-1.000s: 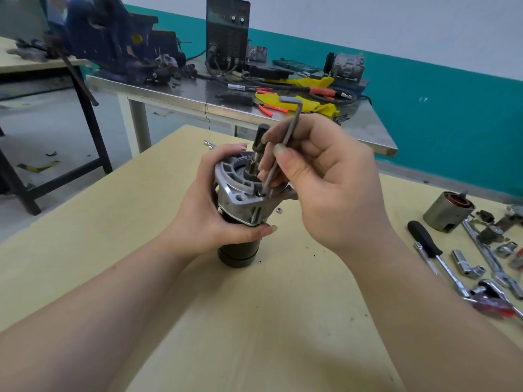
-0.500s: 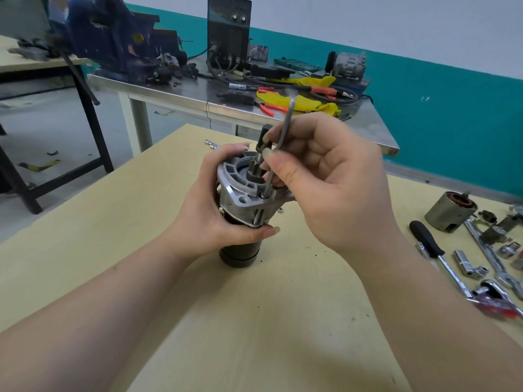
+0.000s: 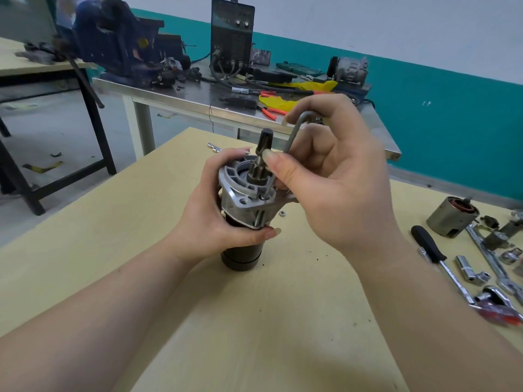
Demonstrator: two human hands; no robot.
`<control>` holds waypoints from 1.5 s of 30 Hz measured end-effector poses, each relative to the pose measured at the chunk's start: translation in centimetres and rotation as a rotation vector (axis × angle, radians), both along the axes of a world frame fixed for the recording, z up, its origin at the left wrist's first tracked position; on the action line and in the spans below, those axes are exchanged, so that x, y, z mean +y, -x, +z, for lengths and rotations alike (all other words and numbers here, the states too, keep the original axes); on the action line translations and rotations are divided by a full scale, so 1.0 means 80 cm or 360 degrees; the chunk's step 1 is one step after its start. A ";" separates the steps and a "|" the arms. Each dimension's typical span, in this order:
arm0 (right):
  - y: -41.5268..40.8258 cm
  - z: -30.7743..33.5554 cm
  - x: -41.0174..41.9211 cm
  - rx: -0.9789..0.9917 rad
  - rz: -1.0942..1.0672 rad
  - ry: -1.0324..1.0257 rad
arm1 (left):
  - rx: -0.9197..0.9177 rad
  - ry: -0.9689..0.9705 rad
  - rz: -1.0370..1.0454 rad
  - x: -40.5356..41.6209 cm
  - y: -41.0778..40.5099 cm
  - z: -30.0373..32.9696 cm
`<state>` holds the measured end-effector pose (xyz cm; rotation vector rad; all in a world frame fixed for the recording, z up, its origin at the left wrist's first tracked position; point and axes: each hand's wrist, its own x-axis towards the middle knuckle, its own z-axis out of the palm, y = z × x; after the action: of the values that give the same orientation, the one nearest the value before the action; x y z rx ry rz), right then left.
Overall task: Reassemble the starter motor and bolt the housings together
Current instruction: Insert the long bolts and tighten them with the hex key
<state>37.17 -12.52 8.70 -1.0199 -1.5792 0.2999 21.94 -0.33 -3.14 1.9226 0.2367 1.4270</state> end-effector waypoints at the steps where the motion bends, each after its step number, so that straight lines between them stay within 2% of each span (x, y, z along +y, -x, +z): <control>1: 0.006 -0.005 -0.001 0.0037 -0.0069 -0.0054 | -0.0015 0.0024 0.0009 0.000 0.000 -0.001; 3: 0.019 -0.014 -0.002 0.0094 -0.0121 -0.0111 | -0.0042 0.0069 0.0018 0.000 0.000 -0.002; 6: 0.027 -0.018 0.003 0.0190 -0.0072 -0.0015 | -0.0026 0.0075 0.0008 0.000 -0.001 -0.001; 10: 0.016 -0.007 0.008 0.0088 -0.0164 0.0042 | -0.0004 0.0036 -0.0001 -0.001 -0.002 -0.002; 16: 0.010 -0.008 0.006 0.0186 -0.0057 0.0099 | -0.0020 0.0017 -0.0014 -0.003 -0.001 0.001; 20: 0.008 -0.007 0.007 0.0089 0.0003 0.0002 | 0.0011 0.0004 -0.0029 -0.005 -0.001 0.002; 23: 0.015 -0.013 0.006 0.0293 -0.0001 -0.0087 | 0.0018 -0.0048 -0.0015 -0.006 0.001 0.004; 25: 0.020 -0.018 0.007 0.0498 0.0096 -0.0038 | 0.0011 -0.0056 -0.0017 -0.005 0.001 0.004; 27: 0.022 -0.020 0.009 0.0558 0.0108 0.0007 | 0.0012 -0.0035 -0.0021 -0.006 0.001 0.004; 30: 0.020 -0.015 0.011 0.0474 0.0061 0.0042 | 0.0022 -0.0032 -0.0020 -0.006 0.000 0.003; 36: 0.011 -0.007 0.009 0.0317 0.0196 0.0044 | 0.0011 -0.0056 -0.0024 -0.004 0.000 0.003; 40: 0.022 -0.015 0.010 0.0280 0.0052 -0.0179 | -0.0004 -0.0032 -0.0021 -0.004 -0.002 0.000; 43: 0.027 -0.020 0.012 0.0024 -0.0064 -0.0382 | -0.0018 -0.0038 -0.0016 -0.005 -0.005 -0.001; 45: 0.023 -0.015 0.010 -0.0059 -0.0045 -0.0347 | -0.0016 -0.0043 -0.0021 -0.005 -0.005 -0.001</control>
<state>35.34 -11.71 7.46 -0.8817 -1.5912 0.0871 22.31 -0.75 -3.19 1.9346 0.2005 1.4378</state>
